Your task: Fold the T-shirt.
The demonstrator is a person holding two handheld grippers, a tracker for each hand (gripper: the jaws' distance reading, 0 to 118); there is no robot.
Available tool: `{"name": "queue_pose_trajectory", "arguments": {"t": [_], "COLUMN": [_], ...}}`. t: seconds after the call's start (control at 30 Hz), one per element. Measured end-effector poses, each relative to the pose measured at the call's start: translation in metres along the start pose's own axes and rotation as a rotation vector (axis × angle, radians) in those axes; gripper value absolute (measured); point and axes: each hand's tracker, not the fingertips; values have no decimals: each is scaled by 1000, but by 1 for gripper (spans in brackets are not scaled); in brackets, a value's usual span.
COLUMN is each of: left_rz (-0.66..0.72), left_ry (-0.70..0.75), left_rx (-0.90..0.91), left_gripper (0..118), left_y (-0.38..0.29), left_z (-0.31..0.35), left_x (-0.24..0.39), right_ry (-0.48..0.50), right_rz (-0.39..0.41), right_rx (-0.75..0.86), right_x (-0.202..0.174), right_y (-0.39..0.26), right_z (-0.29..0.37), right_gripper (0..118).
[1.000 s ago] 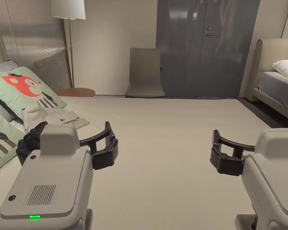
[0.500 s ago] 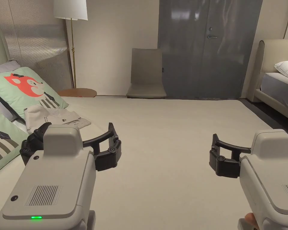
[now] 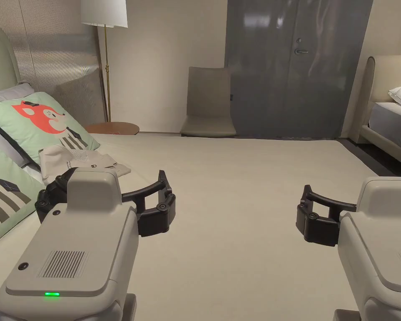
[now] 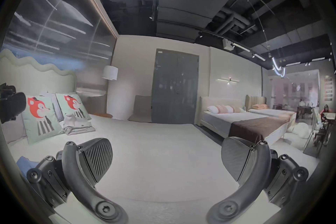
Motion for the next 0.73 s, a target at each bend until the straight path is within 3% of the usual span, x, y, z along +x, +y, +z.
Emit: {"name": "queue_pose_trajectory", "arguments": {"t": [0.1, 0.33, 0.73], "left_rz": [-5, 14, 19], "left_ry": [-6, -14, -10], "left_rx": [-1, -4, -2], "left_gripper": [111, 111, 111], "left_y": [0, 3, 4], "left_z": [1, 3, 3], "left_x": [0, -3, -4], "right_ry": [60, 69, 55], "right_rz": [-30, -54, -14], "right_rx": [-7, 3, 1], "right_x": [2, 3, 3], "right_y": [4, 6, 4], "right_z": [1, 0, 0], "right_gripper": [118, 118, 118]}}
